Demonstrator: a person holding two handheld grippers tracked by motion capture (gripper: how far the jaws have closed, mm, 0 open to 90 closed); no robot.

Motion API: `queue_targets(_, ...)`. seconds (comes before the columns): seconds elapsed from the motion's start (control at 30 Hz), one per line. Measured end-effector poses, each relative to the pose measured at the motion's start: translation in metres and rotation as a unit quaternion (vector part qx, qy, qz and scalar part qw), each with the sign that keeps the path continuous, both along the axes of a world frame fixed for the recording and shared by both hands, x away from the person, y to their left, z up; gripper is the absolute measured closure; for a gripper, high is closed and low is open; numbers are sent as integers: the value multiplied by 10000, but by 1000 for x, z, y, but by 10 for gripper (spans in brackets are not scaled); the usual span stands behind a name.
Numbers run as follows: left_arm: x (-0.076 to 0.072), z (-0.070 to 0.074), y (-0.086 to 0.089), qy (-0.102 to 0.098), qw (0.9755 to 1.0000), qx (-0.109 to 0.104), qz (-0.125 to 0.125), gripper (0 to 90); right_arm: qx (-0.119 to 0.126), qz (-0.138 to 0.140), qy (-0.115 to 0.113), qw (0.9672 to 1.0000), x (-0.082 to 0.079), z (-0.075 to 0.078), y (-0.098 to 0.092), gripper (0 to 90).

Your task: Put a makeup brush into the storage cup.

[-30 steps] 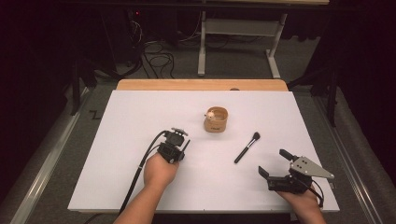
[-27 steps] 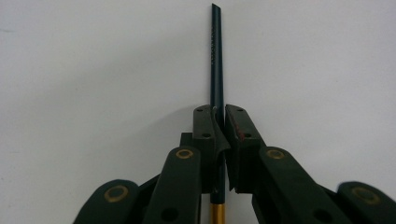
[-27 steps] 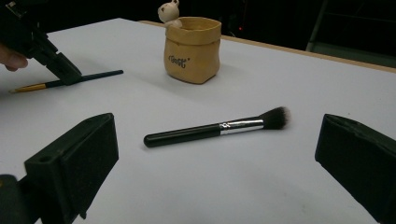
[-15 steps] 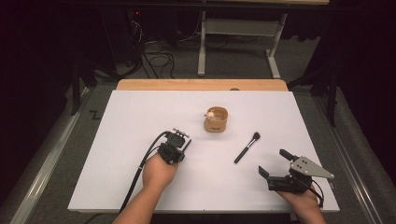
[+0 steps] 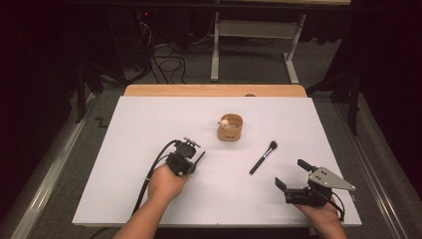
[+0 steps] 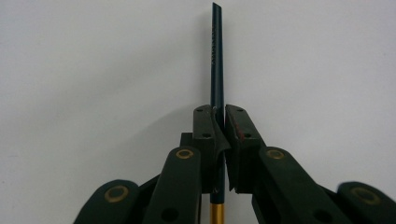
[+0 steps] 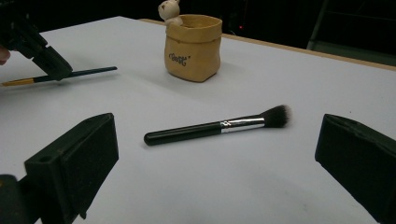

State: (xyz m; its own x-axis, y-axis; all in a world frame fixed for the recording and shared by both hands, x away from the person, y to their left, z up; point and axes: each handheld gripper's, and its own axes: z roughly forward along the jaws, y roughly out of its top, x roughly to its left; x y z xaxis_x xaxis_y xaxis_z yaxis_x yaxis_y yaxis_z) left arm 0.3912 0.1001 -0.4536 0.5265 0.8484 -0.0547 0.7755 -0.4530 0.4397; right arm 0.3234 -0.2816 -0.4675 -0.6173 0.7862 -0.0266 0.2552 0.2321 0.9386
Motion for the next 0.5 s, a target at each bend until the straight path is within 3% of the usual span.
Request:
queue_targets(0.27, -7, 7, 1, 93, 9995, -15, -286, 834, -18, 19, 10, 10000, 1, -1, 0, 4)
queue_targets(0.5, -18, 19, -4, 91, 9972, 126, -735, 834, -50, 40, 6, 10000, 1, -2, 1, 4)
